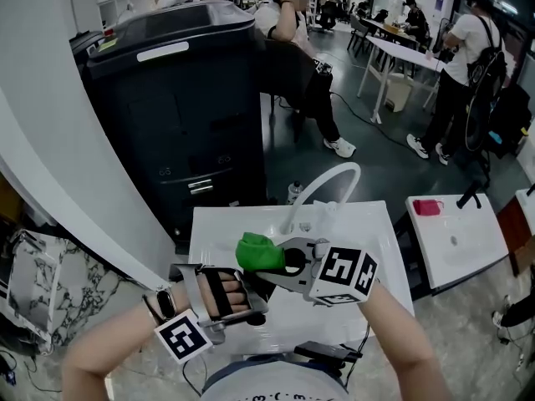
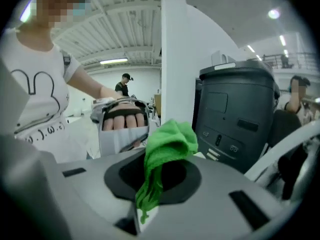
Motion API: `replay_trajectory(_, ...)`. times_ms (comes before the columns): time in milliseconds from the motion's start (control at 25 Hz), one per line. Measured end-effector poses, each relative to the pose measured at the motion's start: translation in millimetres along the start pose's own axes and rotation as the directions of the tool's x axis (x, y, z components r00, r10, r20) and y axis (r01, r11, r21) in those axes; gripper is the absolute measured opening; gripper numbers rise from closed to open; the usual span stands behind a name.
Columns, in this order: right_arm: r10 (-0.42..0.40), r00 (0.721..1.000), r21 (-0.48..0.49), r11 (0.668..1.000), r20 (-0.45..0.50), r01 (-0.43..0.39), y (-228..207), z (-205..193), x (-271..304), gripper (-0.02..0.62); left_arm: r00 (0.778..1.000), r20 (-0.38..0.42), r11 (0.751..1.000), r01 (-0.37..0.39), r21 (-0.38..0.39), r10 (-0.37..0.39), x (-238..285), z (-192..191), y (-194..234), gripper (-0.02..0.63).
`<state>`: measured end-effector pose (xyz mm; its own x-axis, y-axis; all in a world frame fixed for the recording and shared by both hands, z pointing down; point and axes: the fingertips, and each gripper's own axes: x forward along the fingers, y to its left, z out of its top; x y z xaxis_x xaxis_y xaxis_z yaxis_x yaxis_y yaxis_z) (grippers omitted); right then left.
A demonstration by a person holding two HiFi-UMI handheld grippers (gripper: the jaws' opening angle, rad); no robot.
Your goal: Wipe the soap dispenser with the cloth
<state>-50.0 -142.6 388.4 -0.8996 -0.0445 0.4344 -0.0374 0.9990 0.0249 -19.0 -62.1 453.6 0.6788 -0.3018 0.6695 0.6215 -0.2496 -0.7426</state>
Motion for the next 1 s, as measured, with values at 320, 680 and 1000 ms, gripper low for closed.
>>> replay_trajectory(320, 0.094, 0.995, 0.166, 0.982, -0.014, -0.091, 9, -3, 24, 0.044, 1.0, -0.019, 0.999, -0.01, 0.053, 0.011, 1, 3, 9, 0.109)
replay_trajectory(680, -0.042, 0.975, 0.116, 0.991, -0.22, 0.069, -36, -48, 46, 0.044, 1.0, 0.02, 1.0, 0.017, -0.009, -0.017, -2, 20, -2, 0.109)
replay_trajectory(1000, -0.08, 0.997, 0.278, 0.958, 0.004, 0.076, -53, -47, 15, 0.044, 0.976, 0.106, 0.858, -0.114, -0.501, 0.192, -48, 15, 42, 0.107)
